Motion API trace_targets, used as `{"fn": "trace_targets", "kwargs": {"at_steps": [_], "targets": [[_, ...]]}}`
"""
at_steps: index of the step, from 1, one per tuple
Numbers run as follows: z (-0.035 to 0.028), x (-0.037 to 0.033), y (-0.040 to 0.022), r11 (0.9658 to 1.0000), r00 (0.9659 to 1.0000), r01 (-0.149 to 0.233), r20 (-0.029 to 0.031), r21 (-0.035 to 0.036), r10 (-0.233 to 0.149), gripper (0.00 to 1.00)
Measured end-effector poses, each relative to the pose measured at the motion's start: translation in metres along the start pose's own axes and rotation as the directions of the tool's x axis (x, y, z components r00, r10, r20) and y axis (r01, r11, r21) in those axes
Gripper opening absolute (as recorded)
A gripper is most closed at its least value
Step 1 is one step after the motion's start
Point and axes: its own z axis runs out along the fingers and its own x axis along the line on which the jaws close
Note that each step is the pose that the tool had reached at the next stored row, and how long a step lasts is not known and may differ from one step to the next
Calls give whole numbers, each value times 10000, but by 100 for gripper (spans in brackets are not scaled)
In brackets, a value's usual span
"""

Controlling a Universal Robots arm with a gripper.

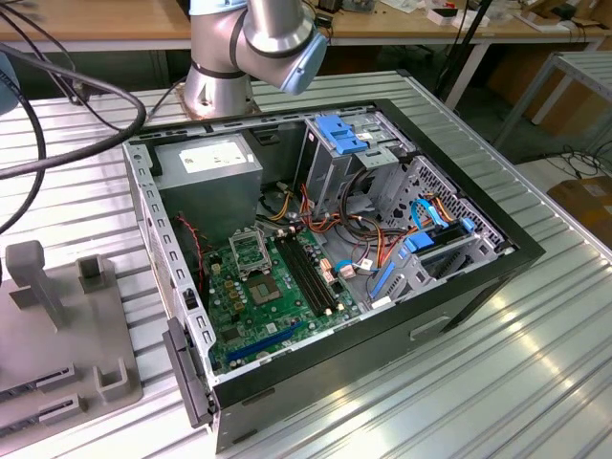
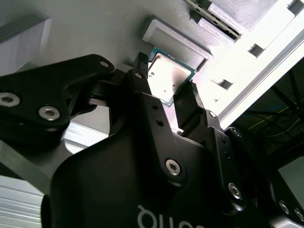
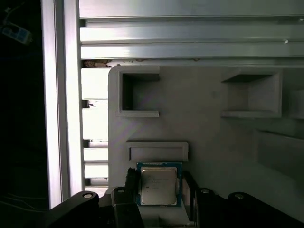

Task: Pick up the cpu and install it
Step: 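Pick up the cpu and move it towards the insertion slot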

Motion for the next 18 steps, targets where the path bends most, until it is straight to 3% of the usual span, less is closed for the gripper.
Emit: {"fn": "trace_targets", "kwargs": {"at_steps": [7,18], "targets": [[-123,2,1,10000,10000,0,-1,-1,0,47],[-142,3,1,10000,10000,0,-2,-1,0,47]]}}
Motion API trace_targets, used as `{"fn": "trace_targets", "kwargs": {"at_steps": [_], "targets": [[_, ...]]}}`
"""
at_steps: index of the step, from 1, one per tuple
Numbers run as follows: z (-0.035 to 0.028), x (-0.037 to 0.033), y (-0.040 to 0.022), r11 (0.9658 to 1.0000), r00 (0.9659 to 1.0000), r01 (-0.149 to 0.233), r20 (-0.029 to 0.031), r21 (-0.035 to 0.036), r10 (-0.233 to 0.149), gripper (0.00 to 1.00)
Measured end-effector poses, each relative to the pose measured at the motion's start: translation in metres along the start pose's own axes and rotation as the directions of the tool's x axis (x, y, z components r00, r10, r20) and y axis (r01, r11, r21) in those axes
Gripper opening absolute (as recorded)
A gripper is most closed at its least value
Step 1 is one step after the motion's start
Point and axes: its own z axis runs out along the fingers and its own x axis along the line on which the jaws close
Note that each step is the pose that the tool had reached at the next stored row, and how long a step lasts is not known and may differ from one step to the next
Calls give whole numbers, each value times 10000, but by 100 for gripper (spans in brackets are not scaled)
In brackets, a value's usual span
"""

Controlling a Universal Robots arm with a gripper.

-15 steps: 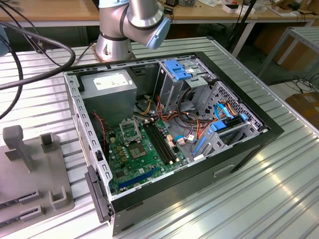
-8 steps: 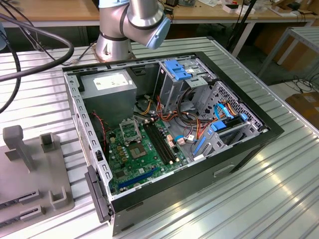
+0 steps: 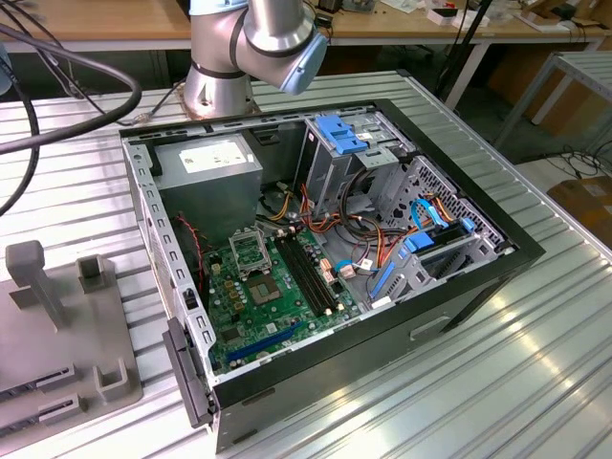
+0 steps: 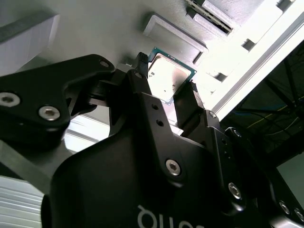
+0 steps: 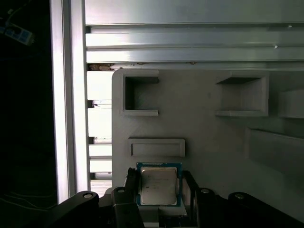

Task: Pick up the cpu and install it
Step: 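Pick up the cpu and move it towards the insertion slot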

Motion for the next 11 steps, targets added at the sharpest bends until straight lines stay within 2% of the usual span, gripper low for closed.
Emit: {"fn": "trace_targets", "kwargs": {"at_steps": [11], "targets": [[-53,1,0,10000,10000,0,0,0,0,47]]}}
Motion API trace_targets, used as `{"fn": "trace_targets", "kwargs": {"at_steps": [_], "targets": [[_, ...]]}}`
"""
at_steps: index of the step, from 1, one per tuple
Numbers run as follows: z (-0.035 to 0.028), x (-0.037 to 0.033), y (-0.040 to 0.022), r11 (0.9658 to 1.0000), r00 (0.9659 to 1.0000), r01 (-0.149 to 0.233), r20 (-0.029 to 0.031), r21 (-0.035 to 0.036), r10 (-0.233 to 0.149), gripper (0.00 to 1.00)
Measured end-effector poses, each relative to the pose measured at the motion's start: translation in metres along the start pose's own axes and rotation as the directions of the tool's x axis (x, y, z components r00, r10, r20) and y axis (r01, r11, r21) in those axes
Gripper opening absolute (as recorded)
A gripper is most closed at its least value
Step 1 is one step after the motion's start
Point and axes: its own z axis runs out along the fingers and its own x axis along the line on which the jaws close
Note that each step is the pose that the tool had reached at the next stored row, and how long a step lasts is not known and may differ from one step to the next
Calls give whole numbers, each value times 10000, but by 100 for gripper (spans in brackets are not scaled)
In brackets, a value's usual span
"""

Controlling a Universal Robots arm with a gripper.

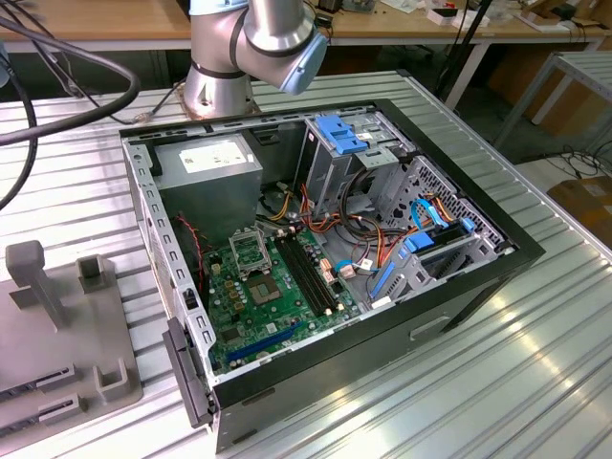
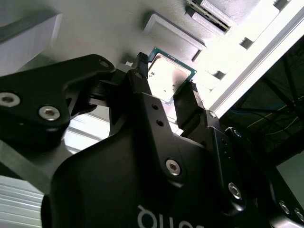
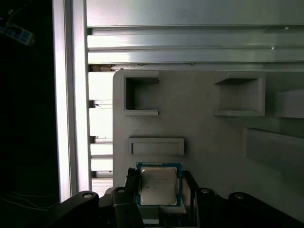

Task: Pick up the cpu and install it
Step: 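Pick up the cpu and move it towards the insertion slot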

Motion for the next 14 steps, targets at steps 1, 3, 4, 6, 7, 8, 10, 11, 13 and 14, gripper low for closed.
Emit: {"fn": "trace_targets", "kwargs": {"at_steps": [1,3,4,6,7,8,10,11,13,14], "targets": [[-3,0,0,10000,10000,0,2,-1,0,47],[-11,0,0,10000,10000,0,0,0,0,47],[-14,0,0,10000,10000,0,-1,1,0,47],[-19,0,0,10000,10000,0,0,0,0,47],[-23,0,0,10000,10000,-1,-1,0,1,47],[-25,0,0,10000,10000,0,-1,1,0,47],[-36,1,0,10000,10000,0,-1,1,0,47],[-40,1,0,10000,10000,0,-1,1,0,47],[-49,1,0,10000,10000,0,0,0,0,47],[-51,1,0,10000,10000,-1,0,0,1,47]]}}
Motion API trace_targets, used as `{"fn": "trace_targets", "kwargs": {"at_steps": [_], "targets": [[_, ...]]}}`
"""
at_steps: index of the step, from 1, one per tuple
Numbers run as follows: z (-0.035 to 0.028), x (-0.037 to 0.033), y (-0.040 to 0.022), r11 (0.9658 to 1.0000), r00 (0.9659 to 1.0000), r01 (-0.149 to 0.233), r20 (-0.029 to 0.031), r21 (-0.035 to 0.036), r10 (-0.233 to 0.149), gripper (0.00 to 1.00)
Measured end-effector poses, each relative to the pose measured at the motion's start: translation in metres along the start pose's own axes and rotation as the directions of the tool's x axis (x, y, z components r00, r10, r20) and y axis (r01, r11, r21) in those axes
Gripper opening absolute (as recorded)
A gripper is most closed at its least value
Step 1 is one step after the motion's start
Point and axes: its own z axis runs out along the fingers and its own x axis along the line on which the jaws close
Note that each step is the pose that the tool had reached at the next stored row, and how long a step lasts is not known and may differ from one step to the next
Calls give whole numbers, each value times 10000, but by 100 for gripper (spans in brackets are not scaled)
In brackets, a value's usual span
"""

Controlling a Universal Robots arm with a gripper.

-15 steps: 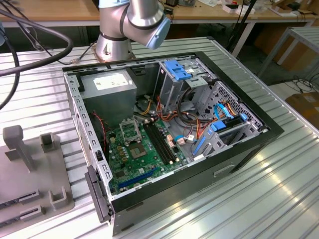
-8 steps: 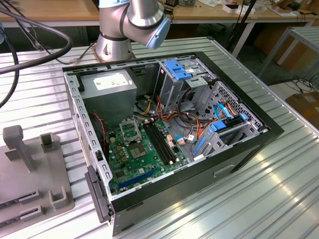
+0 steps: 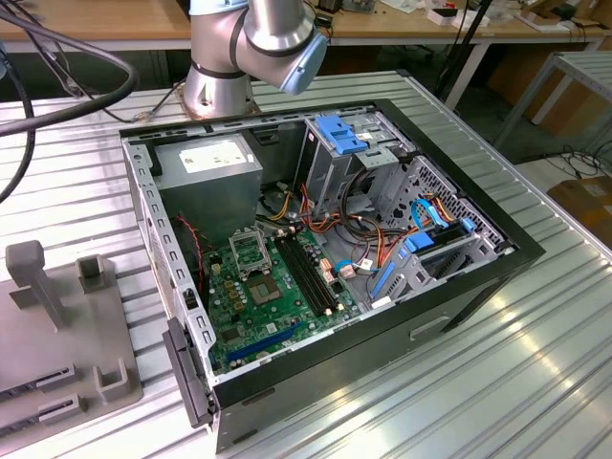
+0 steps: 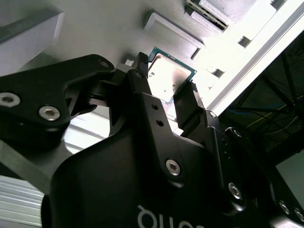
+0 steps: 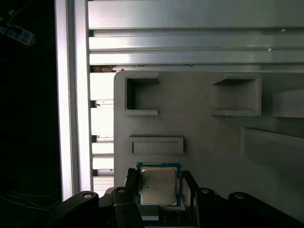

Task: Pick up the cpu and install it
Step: 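Pick up the cpu and move it towards the insertion slot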

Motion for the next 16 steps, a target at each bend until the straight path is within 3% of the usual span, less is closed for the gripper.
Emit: {"fn": "trace_targets", "kwargs": {"at_steps": [16], "targets": [[-63,1,0,10000,10000,0,-1,0,0,47]]}}
